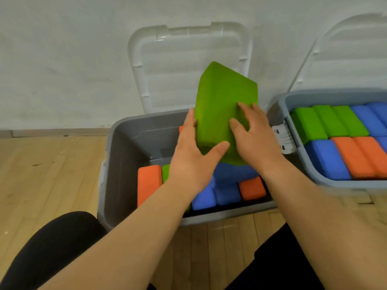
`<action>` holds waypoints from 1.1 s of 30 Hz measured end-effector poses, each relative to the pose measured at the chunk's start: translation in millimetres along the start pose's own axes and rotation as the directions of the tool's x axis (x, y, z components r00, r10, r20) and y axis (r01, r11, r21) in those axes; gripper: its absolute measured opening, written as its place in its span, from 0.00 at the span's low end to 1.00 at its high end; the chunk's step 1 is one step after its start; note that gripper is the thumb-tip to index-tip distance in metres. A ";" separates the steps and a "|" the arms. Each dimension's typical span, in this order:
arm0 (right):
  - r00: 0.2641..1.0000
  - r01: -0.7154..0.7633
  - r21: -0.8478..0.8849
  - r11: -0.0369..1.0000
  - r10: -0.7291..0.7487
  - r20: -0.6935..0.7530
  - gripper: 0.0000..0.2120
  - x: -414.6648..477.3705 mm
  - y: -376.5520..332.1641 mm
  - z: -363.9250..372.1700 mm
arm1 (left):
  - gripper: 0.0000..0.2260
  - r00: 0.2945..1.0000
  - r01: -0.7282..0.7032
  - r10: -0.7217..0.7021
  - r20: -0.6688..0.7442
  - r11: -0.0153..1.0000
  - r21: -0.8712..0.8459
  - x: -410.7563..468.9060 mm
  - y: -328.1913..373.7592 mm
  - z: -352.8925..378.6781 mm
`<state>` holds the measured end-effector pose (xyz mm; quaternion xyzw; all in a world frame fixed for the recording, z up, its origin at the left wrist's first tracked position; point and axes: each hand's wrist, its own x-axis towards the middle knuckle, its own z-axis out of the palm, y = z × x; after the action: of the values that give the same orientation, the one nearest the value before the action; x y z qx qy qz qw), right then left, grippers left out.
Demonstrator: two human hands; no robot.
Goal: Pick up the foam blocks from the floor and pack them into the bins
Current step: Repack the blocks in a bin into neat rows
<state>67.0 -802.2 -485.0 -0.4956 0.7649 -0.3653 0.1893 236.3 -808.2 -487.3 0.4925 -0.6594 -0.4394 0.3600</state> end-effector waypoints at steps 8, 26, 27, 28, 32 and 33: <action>0.976 0.100 -0.218 0.971 -0.053 0.211 0.35 -5.6 23.2 29.7 | 0.30 0.883 0.052 -0.023 -0.468 0.997 0.050 20.6 27.4 -54.5; 0.917 0.027 -0.604 0.797 0.221 0.333 0.39 -2.5 43.5 47.5 | 0.32 0.888 0.005 0.113 -0.446 0.967 0.254 15.8 20.9 -75.0; 0.918 0.026 -0.600 0.799 0.218 0.331 0.39 -2.6 43.0 48.1 | 0.36 0.911 0.017 0.094 -0.402 0.964 0.265 13.8 21.8 -73.6; 0.919 0.024 -0.596 0.802 0.217 0.329 0.39 -2.3 42.6 48.1 | 0.41 0.932 0.037 0.065 -0.357 0.962 0.271 12.0 22.6 -72.4; 0.916 0.011 -0.587 0.810 0.227 0.330 0.39 -2.6 41.1 47.7 | 0.52 0.962 0.088 -0.006 -0.273 0.954 0.287 11.5 25.6 -72.1; 0.915 0.008 -0.586 0.811 0.230 0.331 0.39 -3.0 40.0 47.3 | 0.52 0.962 0.093 -0.013 -0.274 0.955 0.281 12.7 26.5 -72.9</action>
<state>74.4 -807.4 -546.4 -0.5450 0.8145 -0.0002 0.1990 290.3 -833.5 -436.2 0.6126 -0.6483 -0.2764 0.3578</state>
